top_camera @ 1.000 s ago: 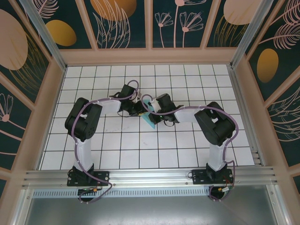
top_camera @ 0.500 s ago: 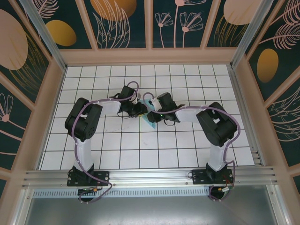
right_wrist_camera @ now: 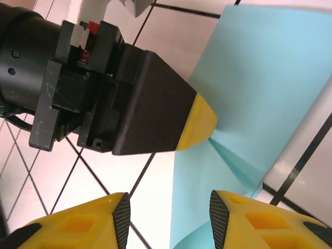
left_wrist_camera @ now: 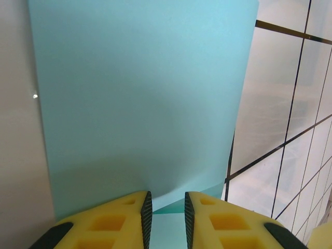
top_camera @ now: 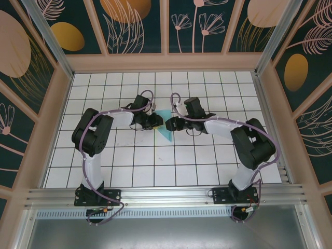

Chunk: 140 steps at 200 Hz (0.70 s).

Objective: Fold a paper plane with a square sheet of paper (fold left side to right side)
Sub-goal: Third fold the triangle at the center of the table.

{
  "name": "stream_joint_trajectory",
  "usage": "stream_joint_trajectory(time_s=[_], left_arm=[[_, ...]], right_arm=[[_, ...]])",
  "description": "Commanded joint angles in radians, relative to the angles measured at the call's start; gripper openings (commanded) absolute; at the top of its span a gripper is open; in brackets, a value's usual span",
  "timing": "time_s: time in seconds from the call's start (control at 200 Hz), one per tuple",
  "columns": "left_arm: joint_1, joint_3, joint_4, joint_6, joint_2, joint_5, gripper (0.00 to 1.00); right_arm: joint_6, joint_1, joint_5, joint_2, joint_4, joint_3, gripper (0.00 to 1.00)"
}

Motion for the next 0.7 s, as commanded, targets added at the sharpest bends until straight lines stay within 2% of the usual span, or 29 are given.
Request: stream_joint_trajectory(time_s=[0.0, 0.045, 0.415, 0.696], left_arm=[[0.001, -0.014, -0.007, 0.01, 0.016, -0.026, 0.27], [0.001, -0.014, -0.008, 0.011, 0.016, -0.026, 0.27], [0.0, -0.007, -0.012, 0.011, 0.012, -0.024, 0.27], [0.0, 0.001, -0.016, 0.013, 0.014, -0.022, 0.27]], right_arm=[[0.08, -0.006, -0.062, 0.03, -0.014, 0.005, 0.48], [0.089, -0.036, -0.076, 0.044, -0.016, 0.01, 0.48], [0.124, -0.052, -0.105, 0.105, -0.028, 0.036, 0.48], [0.133, -0.052, -0.135, 0.155, -0.023, 0.072, 0.43]])
